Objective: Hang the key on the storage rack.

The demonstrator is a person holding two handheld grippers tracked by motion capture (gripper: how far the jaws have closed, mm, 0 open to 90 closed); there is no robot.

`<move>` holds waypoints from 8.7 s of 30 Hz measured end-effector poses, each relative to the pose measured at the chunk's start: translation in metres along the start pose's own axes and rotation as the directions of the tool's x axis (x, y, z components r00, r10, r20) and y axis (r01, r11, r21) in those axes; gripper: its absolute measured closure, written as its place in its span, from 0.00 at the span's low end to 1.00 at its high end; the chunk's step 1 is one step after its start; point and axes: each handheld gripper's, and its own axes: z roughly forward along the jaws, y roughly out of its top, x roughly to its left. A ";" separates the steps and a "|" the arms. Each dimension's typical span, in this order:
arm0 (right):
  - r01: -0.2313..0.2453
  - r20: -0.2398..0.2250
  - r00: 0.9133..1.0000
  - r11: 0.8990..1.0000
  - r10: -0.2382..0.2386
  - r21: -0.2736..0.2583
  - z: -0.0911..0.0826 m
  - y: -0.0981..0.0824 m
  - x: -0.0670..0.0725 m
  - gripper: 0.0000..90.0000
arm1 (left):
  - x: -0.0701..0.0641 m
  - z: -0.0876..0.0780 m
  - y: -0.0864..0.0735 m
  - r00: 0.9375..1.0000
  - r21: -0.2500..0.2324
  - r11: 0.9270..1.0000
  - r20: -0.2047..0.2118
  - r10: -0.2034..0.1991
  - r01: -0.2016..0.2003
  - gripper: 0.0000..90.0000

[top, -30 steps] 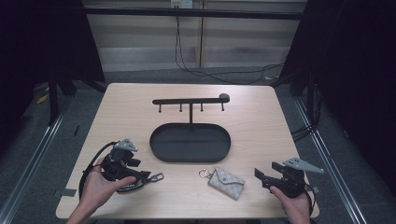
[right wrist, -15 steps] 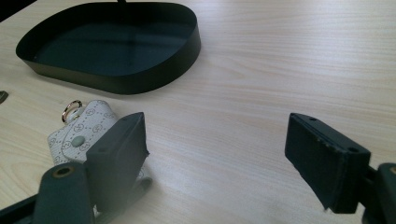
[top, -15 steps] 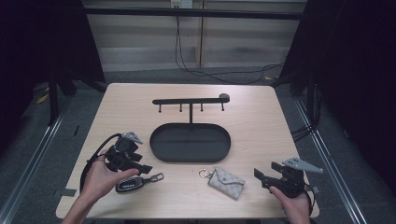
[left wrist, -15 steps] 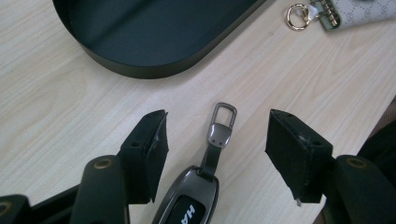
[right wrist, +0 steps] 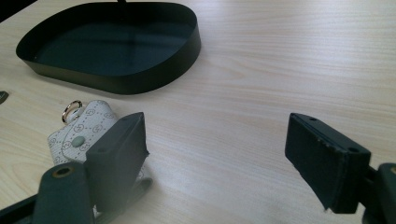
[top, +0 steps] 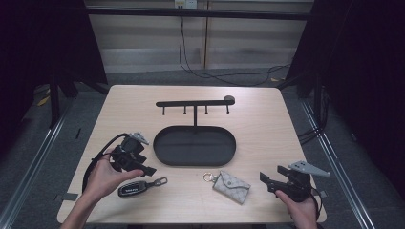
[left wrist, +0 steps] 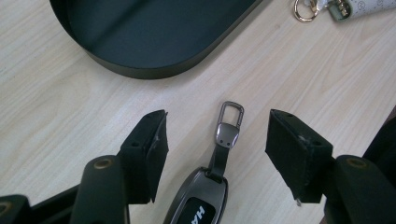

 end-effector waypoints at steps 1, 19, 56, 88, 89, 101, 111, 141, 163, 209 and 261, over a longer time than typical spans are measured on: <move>-0.002 -0.002 1.000 1.000 0.002 -0.001 0.000 0.000 0.000 0.23 | 0.000 0.000 0.002 1.000 0.006 1.000 -0.002 0.006 -0.006 0.43; -0.008 -0.006 1.000 1.000 0.008 0.000 0.000 0.000 0.000 0.23 | -0.004 0.020 0.020 0.997 0.123 0.990 0.018 0.073 -0.075 0.51; -0.009 -0.008 1.000 1.000 0.009 0.011 0.001 0.000 0.000 0.23 | -0.020 0.076 0.024 0.983 0.360 0.915 0.045 0.179 -0.183 0.67; -0.005 -0.002 1.000 1.000 0.005 0.017 0.002 0.000 0.000 0.23 | -0.010 0.076 0.026 0.995 0.365 0.926 0.050 0.081 -0.093 0.78; -0.005 -0.001 1.000 1.000 0.005 0.018 0.002 0.000 0.000 0.23 | -0.010 0.074 0.026 0.996 0.359 0.929 0.053 0.074 -0.089 0.78; -0.005 0.002 1.000 1.000 0.005 0.022 0.002 -0.001 0.000 0.23 | -0.003 0.047 0.027 0.998 0.315 0.947 0.036 0.051 -0.059 0.78; -0.006 0.004 1.000 1.000 0.006 0.025 0.003 -0.001 0.000 0.23 | 0.003 0.024 0.027 0.999 0.297 0.954 0.003 0.038 -0.037 0.78; -0.012 0.002 1.000 1.000 0.012 0.024 0.002 -0.001 0.000 0.23 | 0.017 -0.045 0.025 0.999 0.197 0.980 -0.050 -0.010 0.020 0.79; -0.015 0.001 1.000 1.000 0.015 0.025 0.002 -0.001 0.000 0.23 | 0.016 -0.066 0.034 0.996 0.209 0.977 -0.085 -0.011 0.029 0.79; -0.010 -0.006 1.000 1.000 0.011 0.025 0.002 -0.001 0.000 0.23 | 0.009 -0.073 0.110 0.988 0.301 0.948 -0.139 -0.066 0.105 0.79; -0.008 -0.028 1.000 1.000 0.008 0.027 0.002 0.000 0.000 0.23 | 0.041 -0.041 0.186 0.978 0.326 0.926 -0.145 -0.149 0.190 0.79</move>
